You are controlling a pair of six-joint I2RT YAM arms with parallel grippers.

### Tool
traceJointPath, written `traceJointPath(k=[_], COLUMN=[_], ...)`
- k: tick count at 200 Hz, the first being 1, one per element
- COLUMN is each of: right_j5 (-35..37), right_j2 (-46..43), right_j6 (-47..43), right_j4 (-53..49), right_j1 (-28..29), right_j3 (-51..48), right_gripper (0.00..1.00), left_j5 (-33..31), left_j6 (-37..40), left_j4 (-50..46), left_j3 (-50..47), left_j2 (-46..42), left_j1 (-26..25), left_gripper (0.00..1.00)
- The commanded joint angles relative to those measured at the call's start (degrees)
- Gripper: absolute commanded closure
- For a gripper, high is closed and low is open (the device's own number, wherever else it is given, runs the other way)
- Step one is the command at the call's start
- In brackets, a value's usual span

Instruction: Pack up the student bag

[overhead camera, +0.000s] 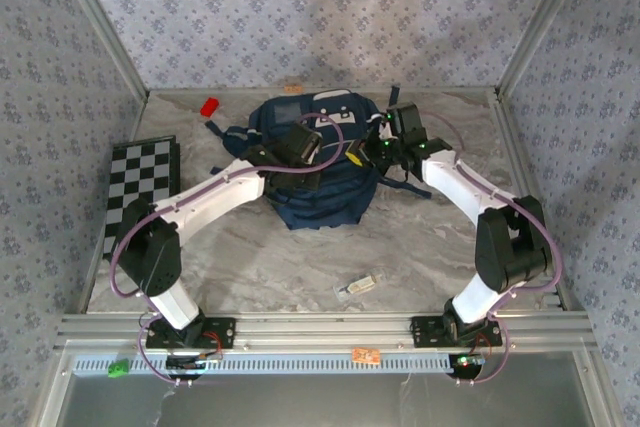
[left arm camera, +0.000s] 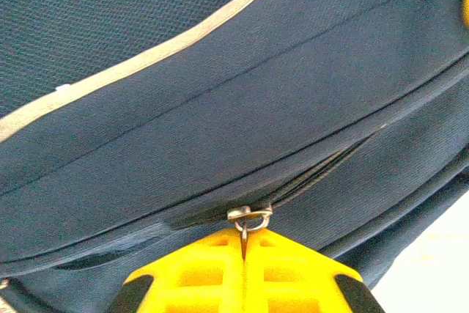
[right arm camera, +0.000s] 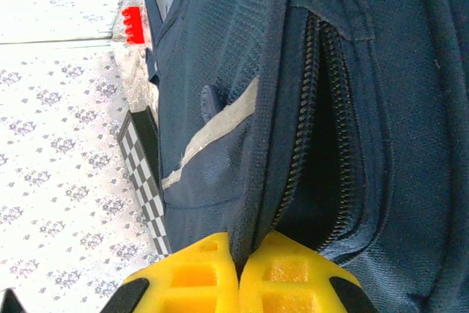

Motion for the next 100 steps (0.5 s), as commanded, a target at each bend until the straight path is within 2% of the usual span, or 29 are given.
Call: traceJointPath(k=[1,38,100], right_j5=[0.54,-5.23,-10.82], right_j2=[0.55,4.64,9.18], right_j6=[-5.17,-9.89,-17.90], right_j4=[-1.15,-5.55,-12.62], right_j1=[-3.92,-8.05,-13.00], right_j3=[3.92,9.16,16.31], right_gripper=[1.00,1.00,1.00], left_j5=[-4.32,-4.56,-6.32], left_j6=[4.69,12.09,20.19], left_j4=[-4.89,1.04,11.83], left_j3=[-2.70,-9.93,-17.02], left_j2=[-4.87,-8.98,-9.57], left_j1=[1.23,3.00,8.09], left_gripper=[1.00,1.00,1.00])
